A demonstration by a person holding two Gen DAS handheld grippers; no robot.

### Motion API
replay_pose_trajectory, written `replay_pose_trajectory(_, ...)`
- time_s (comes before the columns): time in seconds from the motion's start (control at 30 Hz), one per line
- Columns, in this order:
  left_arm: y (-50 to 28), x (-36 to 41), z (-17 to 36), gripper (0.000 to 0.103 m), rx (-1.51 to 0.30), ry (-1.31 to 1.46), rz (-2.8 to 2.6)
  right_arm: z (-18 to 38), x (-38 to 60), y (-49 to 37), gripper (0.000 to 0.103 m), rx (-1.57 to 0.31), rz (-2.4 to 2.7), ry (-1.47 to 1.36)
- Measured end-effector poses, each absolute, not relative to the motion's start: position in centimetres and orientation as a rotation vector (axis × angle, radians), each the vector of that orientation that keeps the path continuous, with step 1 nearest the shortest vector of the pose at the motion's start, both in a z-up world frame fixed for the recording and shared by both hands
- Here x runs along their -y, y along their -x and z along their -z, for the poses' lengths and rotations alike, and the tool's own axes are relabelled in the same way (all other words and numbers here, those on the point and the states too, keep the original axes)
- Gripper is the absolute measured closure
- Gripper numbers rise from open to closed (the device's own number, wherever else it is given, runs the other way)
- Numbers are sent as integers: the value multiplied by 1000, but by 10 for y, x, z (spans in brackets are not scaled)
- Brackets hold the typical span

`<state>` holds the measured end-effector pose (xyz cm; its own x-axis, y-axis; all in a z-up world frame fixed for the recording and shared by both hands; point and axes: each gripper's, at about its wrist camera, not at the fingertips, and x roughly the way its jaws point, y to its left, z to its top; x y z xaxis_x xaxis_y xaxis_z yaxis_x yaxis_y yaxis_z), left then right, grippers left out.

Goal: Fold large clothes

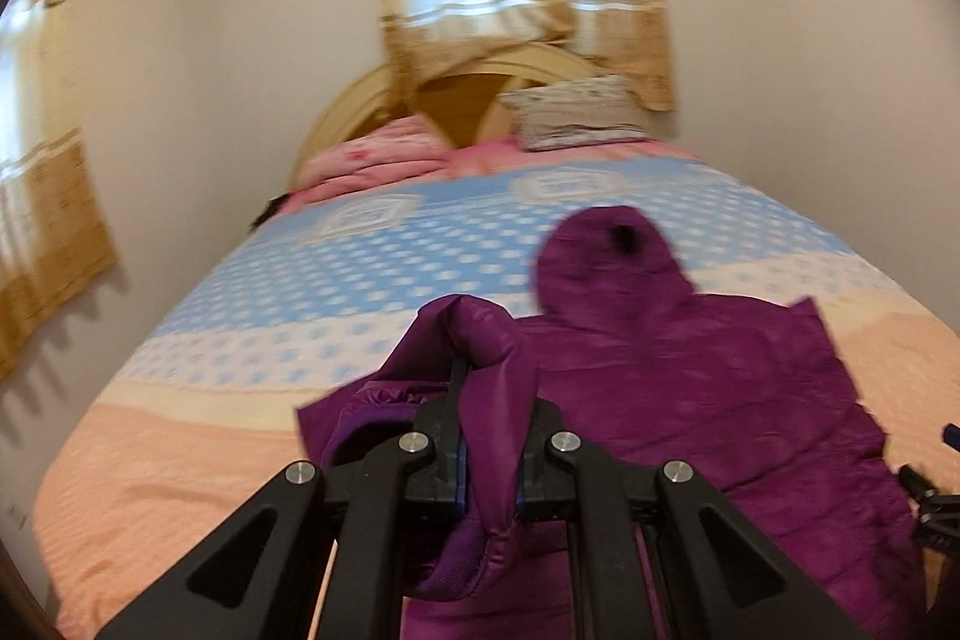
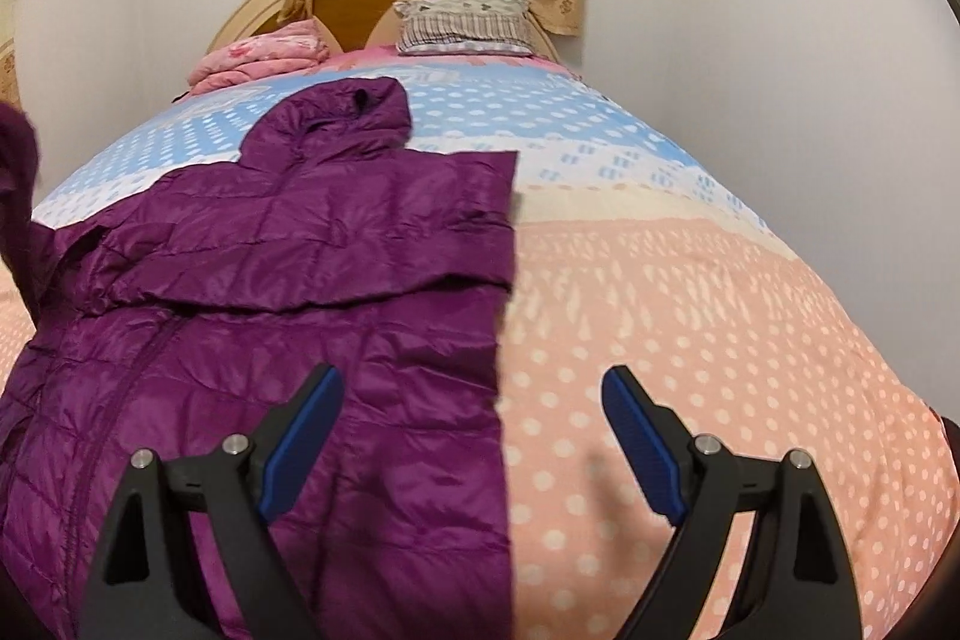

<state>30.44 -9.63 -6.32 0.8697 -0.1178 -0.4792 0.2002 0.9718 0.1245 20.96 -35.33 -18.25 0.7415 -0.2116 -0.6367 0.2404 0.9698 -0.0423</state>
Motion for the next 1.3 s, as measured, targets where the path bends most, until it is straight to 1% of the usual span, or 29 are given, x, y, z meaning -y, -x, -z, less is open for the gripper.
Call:
replay_pose_trajectory(0.03,-305,109,65,88,-492,-169,200,184,355,-209,13,-696,251,-45)
replay_pose_trajectory(0.1,-307,130,73,60,-522,-180,247,185,360,-209,13,-705,251,-45)
replay_pose_trajectory(0.13,-306,137,76,28,-517,-173,262,186,361,-210,13,-710,248,-45)
replay_pose_trajectory(0.17,-302,141,75,12,-488,-166,258,187,361,-211,13,-717,247,-43)
replay_pose_trajectory(0.23,-295,145,72,9,-439,-164,269,187,360,-212,13,-722,244,-33)
replay_pose_trajectory(0.3,-299,145,71,8,-450,-160,297,187,358,-215,13,-727,237,-27)
replay_pose_trajectory(0.4,-300,127,71,7,-444,-165,253,184,350,-221,13,-735,212,-27)
replay_pose_trajectory(0.5,-302,91,75,7,-446,-137,201,176,334,-229,13,-727,158,-22)
replay_pose_trajectory(0.57,-307,64,85,7,-475,-134,124,171,320,-239,11,-733,100,-37)
replay_pose_trajectory(0.7,-327,16,121,7,-595,-121,-14,162,291,-273,11,-745,-4,-52)
replay_pose_trajectory(0.77,-331,-1,136,7,-623,-107,-56,160,275,-295,11,-756,-34,-54)
replay_pose_trajectory(0.97,-347,-43,171,7,-702,-58,-166,178,241,-348,11,-804,-66,-51)
replay_pose_trajectory(1.03,-353,-51,178,7,-720,-29,-173,190,236,-362,12,-840,-71,-71)
replay_pose_trajectory(1.07,-356,-56,180,7,-730,-17,-180,196,233,-368,23,-867,-91,-90)
replay_pose_trajectory(1.1,-359,-61,183,7,-742,-7,-185,200,231,-371,49,-889,-118,-108)
replay_pose_trajectory(1.17,-359,-65,187,7,-753,-4,-193,200,226,-369,84,-884,-155,-122)
replay_pose_trajectory(1.2,-358,-67,188,7,-753,-7,-196,195,223,-363,90,-855,-166,-111)
replay_pose_trajectory(1.3,-360,-69,190,7,-756,-19,-213,168,219,-341,94,-762,-197,-85)
